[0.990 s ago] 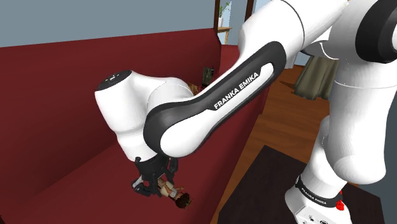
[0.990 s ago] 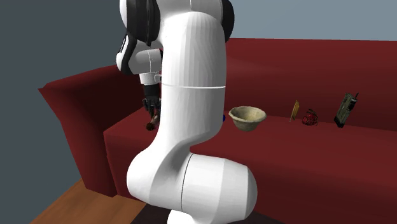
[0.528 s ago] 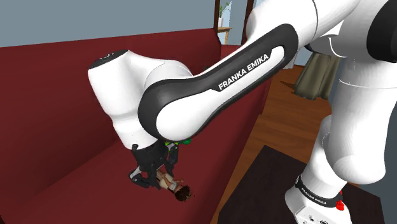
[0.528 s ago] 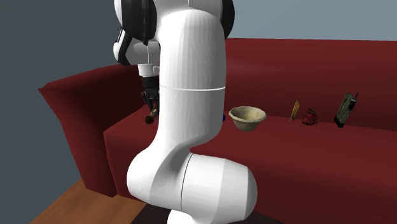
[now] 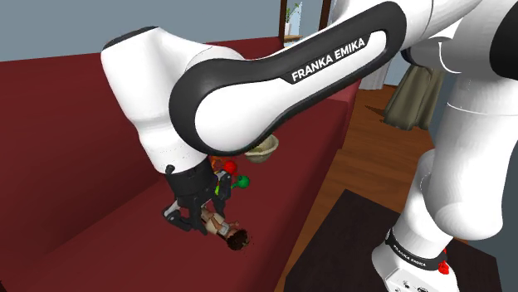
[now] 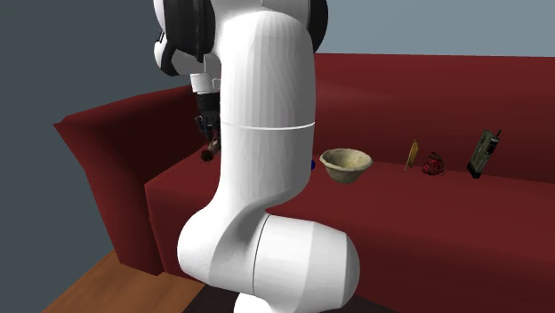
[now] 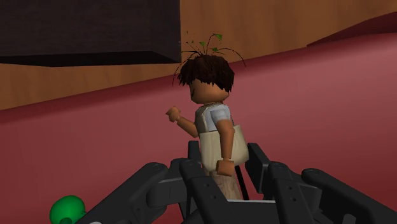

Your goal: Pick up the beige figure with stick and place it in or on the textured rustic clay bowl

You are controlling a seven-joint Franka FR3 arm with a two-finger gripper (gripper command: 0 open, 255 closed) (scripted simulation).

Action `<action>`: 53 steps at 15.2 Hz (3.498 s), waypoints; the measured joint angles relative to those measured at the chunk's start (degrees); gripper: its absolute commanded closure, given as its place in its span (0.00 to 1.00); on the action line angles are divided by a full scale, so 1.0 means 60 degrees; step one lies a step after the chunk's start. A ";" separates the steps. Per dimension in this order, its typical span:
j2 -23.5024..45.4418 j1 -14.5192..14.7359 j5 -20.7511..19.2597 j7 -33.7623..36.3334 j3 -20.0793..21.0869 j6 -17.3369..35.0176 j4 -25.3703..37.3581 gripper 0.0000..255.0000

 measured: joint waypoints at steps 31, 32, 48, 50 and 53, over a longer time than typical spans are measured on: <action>-0.0913 -0.2550 -0.0171 -0.4859 -0.2235 -0.0864 0.0449 1.00; -0.0874 -0.2659 -0.0215 -0.5062 -0.2339 -0.0874 0.0516 1.00; 0.0833 -0.3802 -0.0949 -0.7159 -0.3390 -0.0739 0.2275 1.00; 0.0832 -0.3805 -0.0955 -0.7115 -0.3389 -0.0493 0.2024 1.00; 0.0874 -0.3820 -0.0981 -0.7064 -0.3402 -0.0118 0.1685 1.00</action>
